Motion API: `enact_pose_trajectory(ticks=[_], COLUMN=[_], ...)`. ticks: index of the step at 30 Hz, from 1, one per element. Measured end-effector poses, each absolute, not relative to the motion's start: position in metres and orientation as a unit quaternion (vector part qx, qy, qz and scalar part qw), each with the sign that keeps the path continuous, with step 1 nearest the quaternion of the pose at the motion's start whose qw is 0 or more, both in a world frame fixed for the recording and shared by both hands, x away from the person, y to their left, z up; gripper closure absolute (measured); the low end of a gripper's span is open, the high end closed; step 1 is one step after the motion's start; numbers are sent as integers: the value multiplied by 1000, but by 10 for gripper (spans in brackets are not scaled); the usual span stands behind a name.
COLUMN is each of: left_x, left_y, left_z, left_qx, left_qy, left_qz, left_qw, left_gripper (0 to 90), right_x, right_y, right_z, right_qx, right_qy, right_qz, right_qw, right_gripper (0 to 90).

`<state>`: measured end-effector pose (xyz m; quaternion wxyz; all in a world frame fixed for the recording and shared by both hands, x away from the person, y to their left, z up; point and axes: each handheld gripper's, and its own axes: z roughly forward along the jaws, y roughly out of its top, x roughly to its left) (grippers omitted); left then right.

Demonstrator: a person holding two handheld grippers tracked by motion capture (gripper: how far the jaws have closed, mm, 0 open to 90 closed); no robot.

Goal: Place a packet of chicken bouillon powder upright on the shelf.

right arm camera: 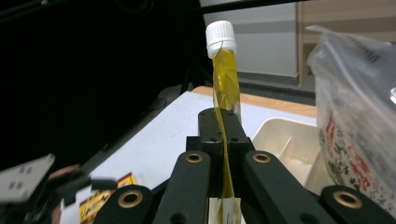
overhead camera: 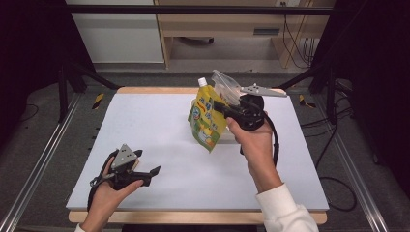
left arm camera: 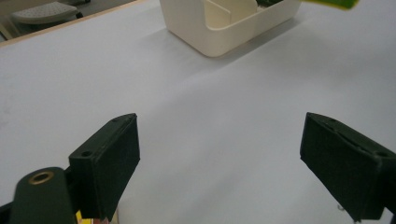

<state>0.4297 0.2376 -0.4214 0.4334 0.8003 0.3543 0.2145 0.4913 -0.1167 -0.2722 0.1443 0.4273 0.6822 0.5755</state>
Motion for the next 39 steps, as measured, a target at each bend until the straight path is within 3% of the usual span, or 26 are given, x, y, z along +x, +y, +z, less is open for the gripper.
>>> enact_pose_trajectory(ticks=[12, 39], left_x=[408, 409], left_y=[256, 253], left_z=[-438, -444], left_qx=[803, 813], left_qy=[362, 360], left_qz=[220, 218], left_qw=[419, 402], left_gripper=[113, 113], right_x=[516, 567], right_y=[-100, -95], right_z=[-271, -288], right_qx=[452, 489], right_qy=[654, 637], right_qz=[572, 539], right_qw=[201, 252], right_gripper=[900, 900])
